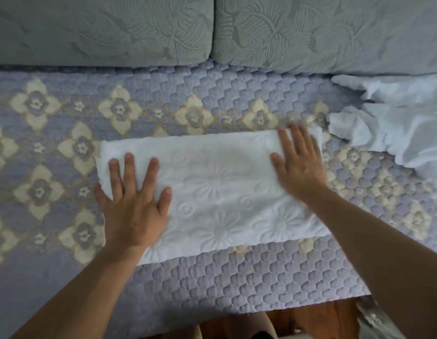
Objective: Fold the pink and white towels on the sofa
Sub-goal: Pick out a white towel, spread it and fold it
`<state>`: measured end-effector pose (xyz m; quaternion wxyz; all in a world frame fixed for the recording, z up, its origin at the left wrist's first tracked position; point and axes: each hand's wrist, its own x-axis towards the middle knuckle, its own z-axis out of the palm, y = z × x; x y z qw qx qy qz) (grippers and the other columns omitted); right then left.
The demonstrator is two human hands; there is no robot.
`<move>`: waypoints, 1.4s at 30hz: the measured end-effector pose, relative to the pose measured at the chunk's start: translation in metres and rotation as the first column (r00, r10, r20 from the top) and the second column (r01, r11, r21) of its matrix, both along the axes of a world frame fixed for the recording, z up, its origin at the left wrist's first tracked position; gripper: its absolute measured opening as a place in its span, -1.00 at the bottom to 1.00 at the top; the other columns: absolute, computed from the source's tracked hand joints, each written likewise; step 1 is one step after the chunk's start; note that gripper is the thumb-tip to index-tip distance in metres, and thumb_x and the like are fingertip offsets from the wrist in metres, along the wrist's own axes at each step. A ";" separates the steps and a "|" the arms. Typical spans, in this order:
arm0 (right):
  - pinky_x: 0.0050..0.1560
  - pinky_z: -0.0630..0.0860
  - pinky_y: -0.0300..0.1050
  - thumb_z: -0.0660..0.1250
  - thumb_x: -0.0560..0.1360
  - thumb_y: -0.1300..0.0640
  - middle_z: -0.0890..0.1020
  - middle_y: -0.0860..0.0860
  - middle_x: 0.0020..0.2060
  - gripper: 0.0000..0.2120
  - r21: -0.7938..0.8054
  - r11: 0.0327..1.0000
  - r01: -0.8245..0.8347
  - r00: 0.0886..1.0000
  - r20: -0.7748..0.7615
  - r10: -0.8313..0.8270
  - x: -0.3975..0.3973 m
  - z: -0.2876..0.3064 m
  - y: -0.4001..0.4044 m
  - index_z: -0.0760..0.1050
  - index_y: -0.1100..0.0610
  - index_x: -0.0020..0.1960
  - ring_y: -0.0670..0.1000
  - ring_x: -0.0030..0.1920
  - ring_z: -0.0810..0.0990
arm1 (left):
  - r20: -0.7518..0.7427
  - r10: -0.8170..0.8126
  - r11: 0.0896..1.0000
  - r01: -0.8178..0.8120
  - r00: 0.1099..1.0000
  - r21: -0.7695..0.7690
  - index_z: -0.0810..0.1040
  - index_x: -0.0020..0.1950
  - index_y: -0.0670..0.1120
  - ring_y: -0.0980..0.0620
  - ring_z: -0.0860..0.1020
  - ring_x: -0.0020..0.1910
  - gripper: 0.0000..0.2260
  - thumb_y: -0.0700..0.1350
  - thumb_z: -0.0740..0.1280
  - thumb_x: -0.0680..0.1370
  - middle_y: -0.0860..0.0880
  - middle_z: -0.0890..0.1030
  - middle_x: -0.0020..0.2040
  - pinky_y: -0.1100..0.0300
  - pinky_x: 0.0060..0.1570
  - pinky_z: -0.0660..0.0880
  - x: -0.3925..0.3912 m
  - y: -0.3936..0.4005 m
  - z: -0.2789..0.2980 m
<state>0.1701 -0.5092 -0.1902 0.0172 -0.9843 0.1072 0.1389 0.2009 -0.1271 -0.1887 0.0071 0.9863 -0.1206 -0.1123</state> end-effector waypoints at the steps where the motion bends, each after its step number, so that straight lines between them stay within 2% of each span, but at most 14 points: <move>1: 0.59 0.01 0.17 -0.23 0.66 -0.31 -0.06 0.06 0.64 -0.34 0.026 1.000 0.013 1.000 -0.003 -0.013 0.005 0.001 -0.006 -0.12 -0.01 0.65 0.06 0.63 -0.12 | -0.012 0.002 1.000 -0.002 1.000 0.007 0.07 0.64 0.12 -0.24 -0.05 0.62 -0.40 0.29 -0.03 0.63 -0.15 0.01 0.64 -0.48 0.28 0.25 0.000 -0.001 0.001; 7: 0.61 -0.11 0.14 -0.19 0.67 -0.26 -0.08 0.09 0.64 -0.35 0.132 0.991 0.009 0.990 0.139 -0.028 0.007 0.029 0.026 -0.09 0.04 0.66 0.09 0.63 -0.16 | 0.007 0.024 0.986 -0.022 1.000 -0.164 0.24 0.60 0.03 -0.26 0.07 0.59 -0.48 0.17 0.04 0.67 -0.23 0.10 0.62 -0.38 0.36 0.27 0.005 0.006 0.015; 10: 0.58 0.03 0.20 -0.05 0.69 -0.20 -0.05 0.02 0.65 -0.39 0.443 0.893 -0.078 0.955 0.291 -0.061 -0.015 0.043 0.103 -0.03 0.03 0.66 0.07 0.64 -0.11 | 0.056 0.197 0.922 -0.165 0.979 -0.350 0.28 0.57 -0.13 -0.30 0.19 0.51 -0.52 0.02 0.16 0.67 -0.36 0.19 0.53 -0.16 0.48 0.19 0.003 0.018 0.024; 13: 0.57 0.08 0.11 0.01 0.70 -0.18 0.00 -0.11 0.64 -0.43 0.809 0.588 -0.026 0.944 0.212 -0.251 -0.024 0.046 0.179 0.00 -0.04 0.65 -0.03 0.63 -0.07 | -0.269 0.489 0.603 -0.544 0.830 -0.583 0.40 0.41 -0.07 -0.15 0.48 0.28 -0.64 -0.05 0.29 0.63 -0.13 0.51 0.31 -0.08 0.28 0.46 0.004 0.031 0.034; 15: 0.58 0.04 0.03 0.00 0.69 -0.21 0.00 -0.17 0.63 -0.43 0.891 0.442 0.108 0.930 0.066 -0.361 -0.014 0.039 0.201 -0.03 -0.10 0.64 -0.12 0.62 -0.07 | -0.452 0.566 0.438 -0.715 0.690 -0.544 0.46 0.24 0.04 0.02 0.61 0.03 -0.75 0.01 0.35 0.58 0.09 0.61 0.05 0.08 -0.02 0.56 0.009 0.035 0.042; 20: 0.62 0.00 0.06 0.01 0.61 -0.32 0.04 -0.14 0.63 -0.33 0.811 0.516 0.274 0.916 -0.057 -0.396 0.006 0.019 0.208 0.04 -0.06 0.64 -0.17 0.61 -0.07 | -0.851 0.314 0.185 -0.906 0.421 -0.380 0.60 0.26 -0.03 -0.12 0.69 0.05 -0.74 -0.04 0.42 0.57 -0.04 0.72 0.09 -0.16 0.08 0.61 0.021 0.047 0.052; 24: 0.58 0.18 0.04 0.18 0.47 -0.45 0.32 -0.27 0.51 -0.43 0.913 -0.011 0.407 0.780 -0.354 -0.516 0.006 0.065 0.180 0.33 -0.34 0.45 -0.27 0.50 0.26 | -0.855 0.088 0.205 -0.849 0.511 -0.487 0.53 0.35 0.06 -0.06 0.67 0.14 -0.64 -0.16 0.41 0.56 0.01 0.69 0.19 -0.04 0.03 0.61 0.029 0.032 0.094; 28: 0.44 0.41 0.11 0.36 0.45 -0.39 0.45 -0.20 0.45 -0.42 0.859 -0.315 0.403 0.799 -0.498 -0.336 -0.010 0.130 0.122 0.45 -0.23 0.41 -0.10 0.45 0.43 | -0.767 -0.096 0.276 -0.723 0.634 -0.633 0.45 0.36 0.17 -0.04 0.67 0.13 -0.49 0.00 0.46 0.43 0.06 0.68 0.14 -0.01 0.00 0.61 0.019 -0.046 0.153; 31: 0.23 0.57 0.11 0.29 0.60 -0.25 0.52 0.10 0.41 -0.45 0.791 -0.462 0.401 0.798 -0.549 -0.247 -0.022 0.166 0.080 0.41 0.00 0.49 0.15 0.38 0.53 | -0.745 -0.282 0.373 -0.646 0.605 -0.666 0.33 0.37 0.44 0.00 0.71 0.01 -0.48 0.15 0.39 0.45 0.20 0.67 0.02 -0.05 -0.01 0.65 0.002 -0.135 0.181; 32: 0.18 0.59 0.14 0.31 0.60 -0.22 0.58 0.17 0.33 -0.50 0.801 -0.435 0.411 0.773 -0.560 -0.300 -0.025 0.173 0.065 0.47 0.02 0.44 0.21 0.33 0.57 | -0.769 -0.324 0.373 -0.672 0.551 -0.640 0.29 0.41 0.46 0.02 0.70 0.01 -0.46 0.16 0.37 0.47 0.24 0.65 0.00 -0.06 0.06 0.64 -0.004 -0.161 0.182; 34: 0.07 0.65 0.17 0.43 0.53 -0.16 0.69 0.12 0.14 -0.64 0.864 -0.159 0.477 0.724 -0.489 -0.486 -0.028 0.171 0.035 0.57 -0.05 0.27 0.20 0.15 0.68 | -0.790 -0.353 0.367 -0.702 0.502 -0.610 0.33 0.43 0.40 0.08 0.67 0.07 -0.48 0.08 0.32 0.49 0.27 0.63 0.01 -0.06 0.20 0.57 -0.014 -0.197 0.173; 37: 0.04 0.66 0.17 0.47 0.50 0.17 0.68 0.05 0.03 -0.67 0.772 0.207 0.601 0.707 -0.392 -0.589 -0.033 0.139 0.005 0.56 -0.04 0.23 0.16 0.04 0.69 | -0.650 -0.194 0.558 -0.462 0.735 -0.689 0.35 0.52 0.16 0.15 0.49 0.27 -0.48 -0.11 0.30 0.57 0.14 0.52 0.29 0.09 0.43 0.38 -0.026 -0.206 0.143; 39: 0.10 0.64 0.16 0.39 0.51 0.29 0.63 0.01 0.03 -0.58 0.709 0.302 0.638 0.720 -0.409 -0.561 -0.032 0.118 -0.004 0.52 -0.06 0.30 0.12 0.05 0.66 | -0.433 -0.131 0.712 -0.219 0.892 -0.667 0.33 0.55 0.02 0.08 0.32 0.43 -0.48 -0.17 0.29 0.59 0.00 0.40 0.44 0.17 0.49 0.23 -0.033 -0.197 0.123; 42: 0.09 0.61 0.15 0.27 0.50 0.27 0.62 -0.08 0.03 -0.52 0.659 0.379 0.649 0.707 -0.339 -0.621 -0.032 0.098 -0.008 0.45 -0.16 0.31 0.05 0.04 0.63 | -0.269 -0.069 0.837 -0.091 0.961 -0.539 0.26 0.58 0.02 -0.08 0.15 0.55 -0.46 -0.10 0.29 0.60 -0.10 0.24 0.54 -0.01 0.53 0.19 -0.031 -0.185 0.100</move>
